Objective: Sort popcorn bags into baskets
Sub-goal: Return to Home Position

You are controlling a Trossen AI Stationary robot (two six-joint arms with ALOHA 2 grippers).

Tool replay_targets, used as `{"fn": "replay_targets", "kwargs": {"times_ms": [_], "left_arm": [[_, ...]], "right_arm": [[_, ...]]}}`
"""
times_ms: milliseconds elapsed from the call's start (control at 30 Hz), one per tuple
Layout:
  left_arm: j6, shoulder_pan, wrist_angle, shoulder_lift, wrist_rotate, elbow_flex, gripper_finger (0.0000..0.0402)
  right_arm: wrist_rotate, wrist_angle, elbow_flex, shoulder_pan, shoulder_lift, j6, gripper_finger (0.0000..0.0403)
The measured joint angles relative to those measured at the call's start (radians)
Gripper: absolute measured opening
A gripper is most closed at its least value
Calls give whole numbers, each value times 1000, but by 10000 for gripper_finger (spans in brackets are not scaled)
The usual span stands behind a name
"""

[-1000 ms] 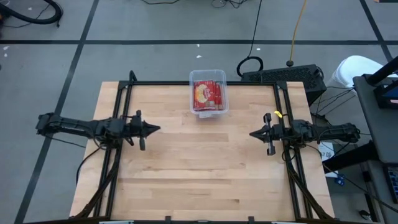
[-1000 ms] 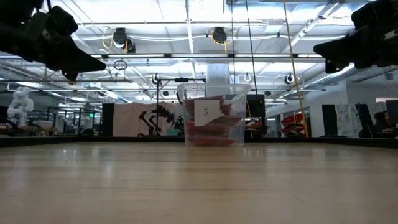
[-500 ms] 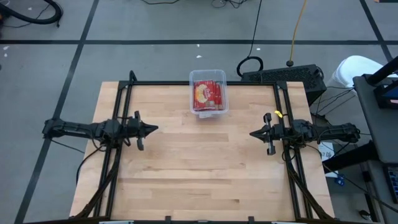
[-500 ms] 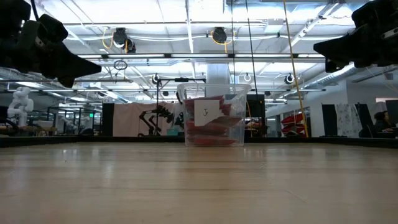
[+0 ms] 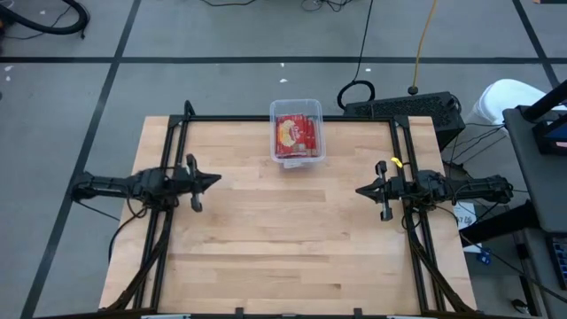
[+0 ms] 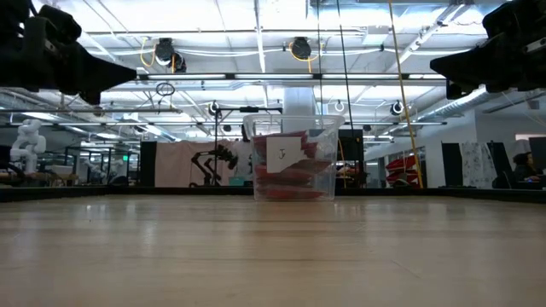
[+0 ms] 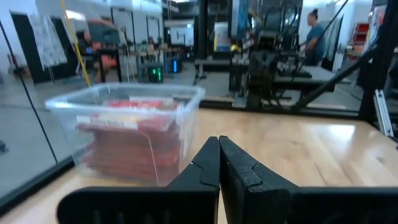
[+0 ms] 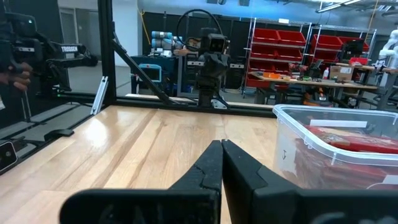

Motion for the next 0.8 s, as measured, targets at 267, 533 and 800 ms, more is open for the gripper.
{"fn": "replay_targets", "kwargs": {"times_ms": [267,533,800], "left_arm": [[38,15,-3,-22,0,0,0],[41,23,2,-5,0,0,25],[29,23,6,-5,0,0,36]], "right_arm": [[0,-2,0,0,0,0,0],[0,-5,1,0,0,0,0],[0,-5,1,0,0,0,0]]}}
